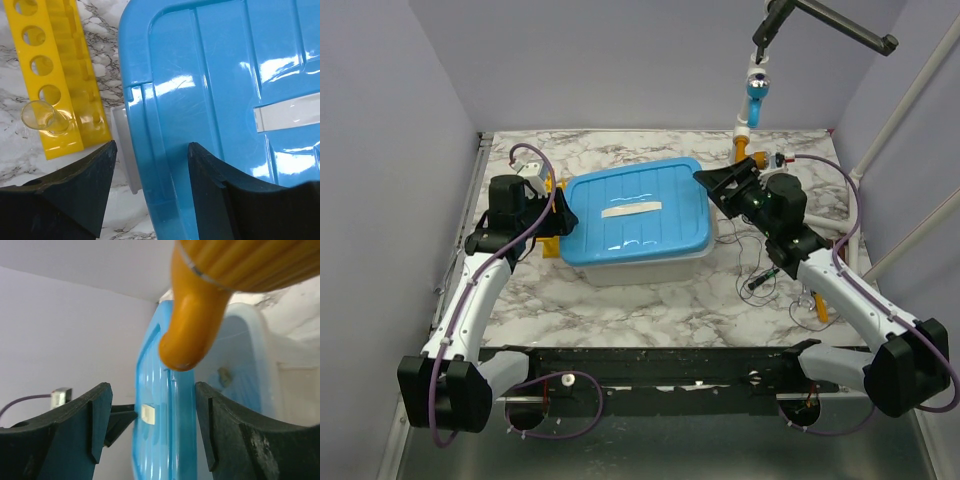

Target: Organize the chemistry lab equipment

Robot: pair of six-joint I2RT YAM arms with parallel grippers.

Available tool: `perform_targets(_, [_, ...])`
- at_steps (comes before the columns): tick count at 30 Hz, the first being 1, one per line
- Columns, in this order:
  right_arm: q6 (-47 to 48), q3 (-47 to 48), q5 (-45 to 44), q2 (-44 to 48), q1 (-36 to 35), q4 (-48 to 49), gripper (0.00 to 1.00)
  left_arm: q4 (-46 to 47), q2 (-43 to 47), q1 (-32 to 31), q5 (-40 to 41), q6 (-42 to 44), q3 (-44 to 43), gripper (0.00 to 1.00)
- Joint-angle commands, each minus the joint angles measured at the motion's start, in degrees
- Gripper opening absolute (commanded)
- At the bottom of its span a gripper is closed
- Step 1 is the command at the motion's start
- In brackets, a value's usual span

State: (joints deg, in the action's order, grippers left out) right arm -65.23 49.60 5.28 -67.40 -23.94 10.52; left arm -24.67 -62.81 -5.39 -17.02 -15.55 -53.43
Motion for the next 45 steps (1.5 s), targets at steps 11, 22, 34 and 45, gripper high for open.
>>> perform_targets(11, [27.00,10.20,-7.94,-3.53,0.22,-23.87,0.80,2.20,0.05,-1.22,-5.11,0.17,1.48,0.59])
perform_targets(22, [33.39,14.91,-11.58,-8.51,-4.76,-34.78,0.80,2.69,0.92,-1.32,-4.72,0.17,1.75,0.59])
perform_targets(34, [35.40,16.49,-11.34,-12.05,-5.74,-36.19,0.73,2.83,2.12,-1.31,-3.67,0.67,1.99,0.59])
perform_targets(45, [37.26,16.93,-14.45,-14.12,-5.76,-36.01,0.41,3.15,3.05,-1.38,-2.54,1.31,2.34,0.62])
